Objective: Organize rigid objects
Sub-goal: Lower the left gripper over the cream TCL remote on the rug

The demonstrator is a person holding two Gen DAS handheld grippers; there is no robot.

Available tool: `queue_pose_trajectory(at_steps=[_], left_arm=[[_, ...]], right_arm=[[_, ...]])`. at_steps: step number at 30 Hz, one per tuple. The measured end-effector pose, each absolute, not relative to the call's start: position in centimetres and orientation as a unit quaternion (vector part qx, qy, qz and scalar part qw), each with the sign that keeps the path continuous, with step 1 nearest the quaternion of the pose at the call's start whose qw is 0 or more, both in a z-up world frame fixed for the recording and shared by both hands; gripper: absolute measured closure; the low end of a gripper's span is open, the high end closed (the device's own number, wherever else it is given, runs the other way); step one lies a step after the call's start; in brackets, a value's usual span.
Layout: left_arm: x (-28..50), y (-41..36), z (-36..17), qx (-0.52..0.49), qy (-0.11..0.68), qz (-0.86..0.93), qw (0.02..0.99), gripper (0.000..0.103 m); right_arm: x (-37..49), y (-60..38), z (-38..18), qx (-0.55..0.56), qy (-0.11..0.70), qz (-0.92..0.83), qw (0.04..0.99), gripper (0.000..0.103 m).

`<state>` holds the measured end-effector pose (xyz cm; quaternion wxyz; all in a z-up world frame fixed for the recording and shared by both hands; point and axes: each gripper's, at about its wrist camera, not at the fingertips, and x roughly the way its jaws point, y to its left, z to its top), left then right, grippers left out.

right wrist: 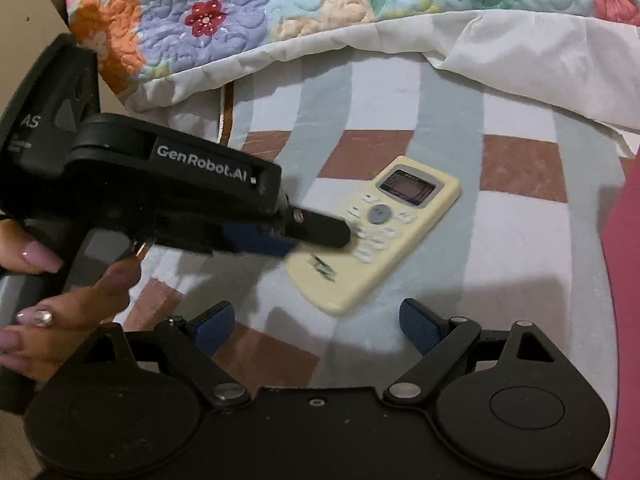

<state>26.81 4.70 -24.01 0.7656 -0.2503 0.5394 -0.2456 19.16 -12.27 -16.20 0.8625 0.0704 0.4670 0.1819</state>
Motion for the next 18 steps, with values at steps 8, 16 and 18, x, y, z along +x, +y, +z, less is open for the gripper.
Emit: queue_pose_trajectory(at_steps=[8,16,18], left_arm=[[25.0,3.1,-22.8,-0.196,0.535,-0.245,0.784,0.074],[23.0,2.7,-23.3,-0.246,0.599,-0.258,0.717,0.071],[22.4,2.6,-23.5,-0.257,0.612,-0.248,0.706,0.071]], right_arm=[[18.7,-10.0,-16.1,-0.048,0.466,0.119,0.875,0.036],[16.3,-11.5,-14.9,-0.055,0.515,0.098,0.850,0.041],[15.5,-12.0,-15.0,-0.043,0.526,0.106,0.843,0.040]])
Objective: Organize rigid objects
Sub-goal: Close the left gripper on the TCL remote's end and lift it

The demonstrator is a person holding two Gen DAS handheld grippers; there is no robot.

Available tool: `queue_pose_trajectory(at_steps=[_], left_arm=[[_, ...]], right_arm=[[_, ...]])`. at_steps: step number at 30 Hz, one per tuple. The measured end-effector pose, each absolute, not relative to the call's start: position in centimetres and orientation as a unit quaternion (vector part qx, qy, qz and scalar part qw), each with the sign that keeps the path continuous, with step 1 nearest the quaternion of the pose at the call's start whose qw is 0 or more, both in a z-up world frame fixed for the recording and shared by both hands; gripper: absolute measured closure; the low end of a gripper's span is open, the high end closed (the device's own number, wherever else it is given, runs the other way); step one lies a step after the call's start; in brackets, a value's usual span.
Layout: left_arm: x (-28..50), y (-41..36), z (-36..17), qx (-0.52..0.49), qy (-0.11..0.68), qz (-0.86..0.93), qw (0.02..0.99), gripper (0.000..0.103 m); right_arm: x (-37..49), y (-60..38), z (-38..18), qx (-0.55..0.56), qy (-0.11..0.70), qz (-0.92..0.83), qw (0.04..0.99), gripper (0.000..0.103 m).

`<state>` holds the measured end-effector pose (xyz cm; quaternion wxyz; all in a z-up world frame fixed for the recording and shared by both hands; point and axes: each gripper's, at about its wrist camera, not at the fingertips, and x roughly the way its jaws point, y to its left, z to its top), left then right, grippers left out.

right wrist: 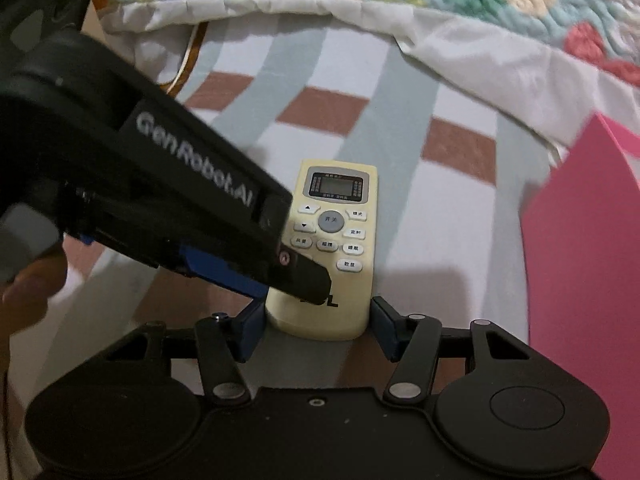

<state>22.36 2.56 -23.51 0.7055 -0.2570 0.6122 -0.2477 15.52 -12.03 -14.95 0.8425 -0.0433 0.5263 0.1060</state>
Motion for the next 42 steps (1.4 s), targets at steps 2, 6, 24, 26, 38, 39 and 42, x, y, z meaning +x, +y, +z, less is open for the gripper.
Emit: queue_pose_trajectory(at_steps=[2,6,24,26,38,39,42], left_arm=[[21.5,2.6,-23.4,-0.264,0.611,-0.227,0.711,0.069],[21.3,2.2,-22.6,-0.215,0.576,-0.210,0.760,0.068],[20.5,0.8,-21.7,-0.195,0.556,-0.216,0.779,0.068],[20.1,0.5,-21.5,-0.188,0.550,-0.211,0.786,0.068],[15.6,-2.0,-16.2,-0.099,0.477,-0.244,0.839,0.068],[14.9,-2.1,-15.8,-0.101,0.470,-0.242,0.843,0.068],[12.9,-2.5,-14.8,-0.097,0.454,-0.233,0.855,0.069]], right_arm=[[15.2,-12.5,-14.9,-0.037,0.529,0.124,0.839,0.028],[16.0,-12.6,-15.4,-0.054,0.521,0.118,0.844,0.024],[16.1,-13.4,-15.6,-0.007,0.480,0.128,0.868,0.040],[15.8,-13.4,-15.6,-0.009,0.475,0.132,0.870,0.040],[13.0,-14.8,-12.8,-0.014,0.455,0.125,0.881,0.040],[12.6,-14.8,-12.4,-0.017,0.453,0.125,0.882,0.040],[11.6,-14.5,-11.6,-0.036,0.450,0.124,0.884,0.040]])
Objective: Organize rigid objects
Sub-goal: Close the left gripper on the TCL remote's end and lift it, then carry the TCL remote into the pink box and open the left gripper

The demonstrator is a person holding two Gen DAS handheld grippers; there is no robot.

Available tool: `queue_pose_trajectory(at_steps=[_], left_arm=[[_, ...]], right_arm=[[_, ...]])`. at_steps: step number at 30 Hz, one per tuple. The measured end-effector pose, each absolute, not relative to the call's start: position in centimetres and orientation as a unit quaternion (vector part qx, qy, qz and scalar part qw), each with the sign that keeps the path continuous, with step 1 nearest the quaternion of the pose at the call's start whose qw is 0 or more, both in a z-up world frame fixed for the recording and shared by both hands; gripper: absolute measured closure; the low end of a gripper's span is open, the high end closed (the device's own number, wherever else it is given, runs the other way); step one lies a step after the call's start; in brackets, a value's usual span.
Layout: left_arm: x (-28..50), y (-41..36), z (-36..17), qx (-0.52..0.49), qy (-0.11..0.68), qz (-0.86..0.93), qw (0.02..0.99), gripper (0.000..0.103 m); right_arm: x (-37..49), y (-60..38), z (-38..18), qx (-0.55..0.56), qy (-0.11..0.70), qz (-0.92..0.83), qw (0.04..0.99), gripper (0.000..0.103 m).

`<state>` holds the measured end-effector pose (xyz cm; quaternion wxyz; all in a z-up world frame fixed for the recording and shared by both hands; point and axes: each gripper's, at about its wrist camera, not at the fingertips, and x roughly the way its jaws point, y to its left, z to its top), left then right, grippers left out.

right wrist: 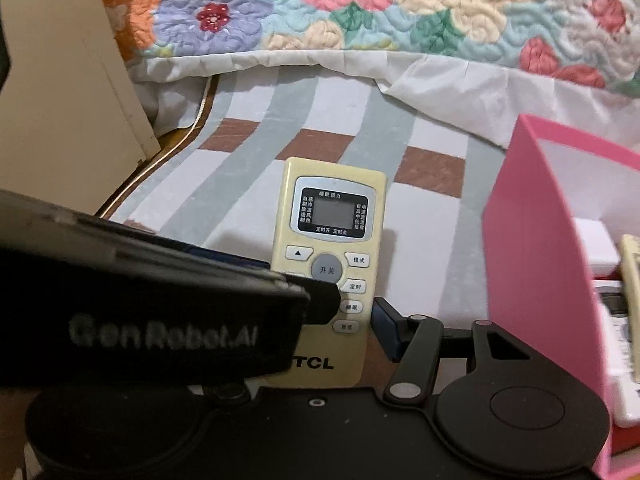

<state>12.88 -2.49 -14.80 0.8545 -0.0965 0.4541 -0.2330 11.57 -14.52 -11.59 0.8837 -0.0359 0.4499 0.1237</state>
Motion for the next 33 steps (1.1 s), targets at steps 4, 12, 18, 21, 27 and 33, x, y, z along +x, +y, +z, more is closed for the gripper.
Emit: queue_pose_trajectory(at_steps=[4,12,18,21,27,33], left_arm=[[11.4,-2.1,-13.5,-0.106,0.443,-0.233,0.859,0.073],[8.4,-2.4,-9.7,-0.095,0.410,-0.247,0.873,0.075],[7.6,-4.3,-6.2,-0.074,0.397,-0.275,0.872,0.075],[7.4,-5.7,-4.2,-0.068,0.389,-0.296,0.870,0.075],[7.8,-9.3,-1.5,-0.065,0.384,-0.323,0.862,0.075],[8.9,-13.2,-0.1,-0.054,0.401,-0.327,0.854,0.075]], right_arm=[[10.5,-14.6,-10.3,-0.042,0.445,0.127,0.885,0.041],[8.2,-15.7,-6.6,-0.039,0.417,0.141,0.897,0.041],[6.6,-18.2,-3.3,-0.019,0.396,0.142,0.907,0.041],[6.1,-19.7,-1.4,-0.012,0.384,0.133,0.914,0.041],[5.6,-23.1,1.6,-0.009,0.368,0.112,0.923,0.041],[6.3,-26.5,2.5,0.009,0.379,0.100,0.920,0.041]])
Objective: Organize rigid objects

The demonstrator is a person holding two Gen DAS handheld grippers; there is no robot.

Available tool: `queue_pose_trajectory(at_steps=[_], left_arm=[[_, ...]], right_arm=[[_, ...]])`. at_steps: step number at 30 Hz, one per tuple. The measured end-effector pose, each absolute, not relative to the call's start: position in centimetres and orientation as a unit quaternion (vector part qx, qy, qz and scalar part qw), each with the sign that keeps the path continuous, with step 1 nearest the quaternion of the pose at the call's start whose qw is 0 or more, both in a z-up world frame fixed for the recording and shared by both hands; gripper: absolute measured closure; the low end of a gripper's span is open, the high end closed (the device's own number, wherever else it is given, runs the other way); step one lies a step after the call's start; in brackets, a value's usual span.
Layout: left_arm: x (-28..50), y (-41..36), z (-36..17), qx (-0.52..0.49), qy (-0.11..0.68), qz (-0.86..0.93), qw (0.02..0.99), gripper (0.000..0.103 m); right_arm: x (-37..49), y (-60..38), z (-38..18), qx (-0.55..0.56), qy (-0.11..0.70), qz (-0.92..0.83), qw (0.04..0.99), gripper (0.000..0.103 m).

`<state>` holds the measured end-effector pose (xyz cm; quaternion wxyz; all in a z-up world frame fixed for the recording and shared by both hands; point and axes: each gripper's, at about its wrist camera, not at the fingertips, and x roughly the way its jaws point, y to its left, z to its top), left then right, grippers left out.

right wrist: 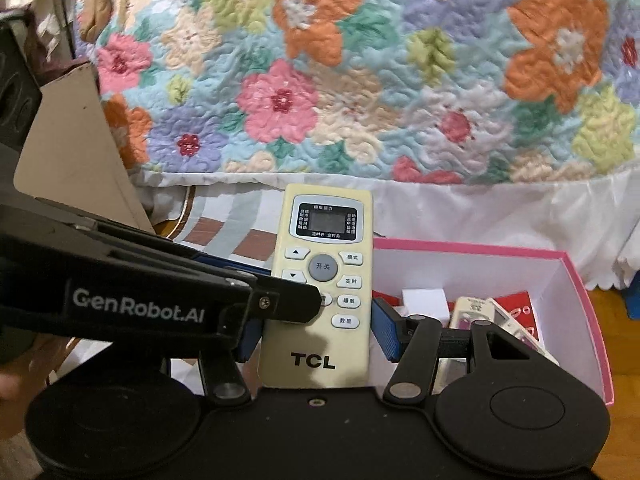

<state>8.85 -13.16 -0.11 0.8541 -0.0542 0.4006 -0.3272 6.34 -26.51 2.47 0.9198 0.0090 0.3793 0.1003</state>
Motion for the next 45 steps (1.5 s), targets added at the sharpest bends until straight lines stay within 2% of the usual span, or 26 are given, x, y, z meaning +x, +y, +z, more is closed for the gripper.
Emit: queue_pose_trajectory(at_steps=[10,18,19,25,30,37,39,42,45], left_arm=[[13.4,-19.2,-4.2,-0.041,0.488,-0.319,0.811,0.075],[15.0,-20.2,-7.8,-0.051,0.505,-0.286,0.813,0.074],[15.0,-20.3,-8.0,-0.045,0.505,-0.283,0.814,0.074],[14.5,-20.4,-8.5,-0.022,0.503,-0.277,0.818,0.071],[12.8,-19.2,-5.8,0.002,0.476,-0.275,0.835,0.071],[8.9,-15.8,-0.7,0.041,0.451,-0.264,0.852,0.062],[7.5,-14.8,0.4,0.041,0.447,-0.261,0.855,0.056],[5.7,-13.6,1.5,0.042,0.449,-0.251,0.857,0.053],[4.7,-12.3,2.0,0.023,0.468,-0.238,0.851,0.052]], right_arm=[[8.9,-31.6,-2.1,0.112,0.450,0.060,0.884,0.041],[10.4,-32.4,-5.4,0.150,0.467,0.046,0.870,0.039],[10.5,-32.5,-5.9,0.158,0.472,0.052,0.866,0.036],[10.4,-33.1,-7.3,0.181,0.476,0.059,0.859,0.036],[8.6,-32.9,-4.5,0.133,0.458,0.046,0.878,0.036],[4.0,-31.6,1.9,0.064,0.423,0.065,0.902,0.035],[2.8,-31.1,3.3,0.054,0.417,0.065,0.905,0.035],[0.9,-29.6,5.6,0.049,0.414,0.067,0.906,0.032],[-0.4,-28.1,7.7,0.036,0.402,0.109,0.909,0.023]])
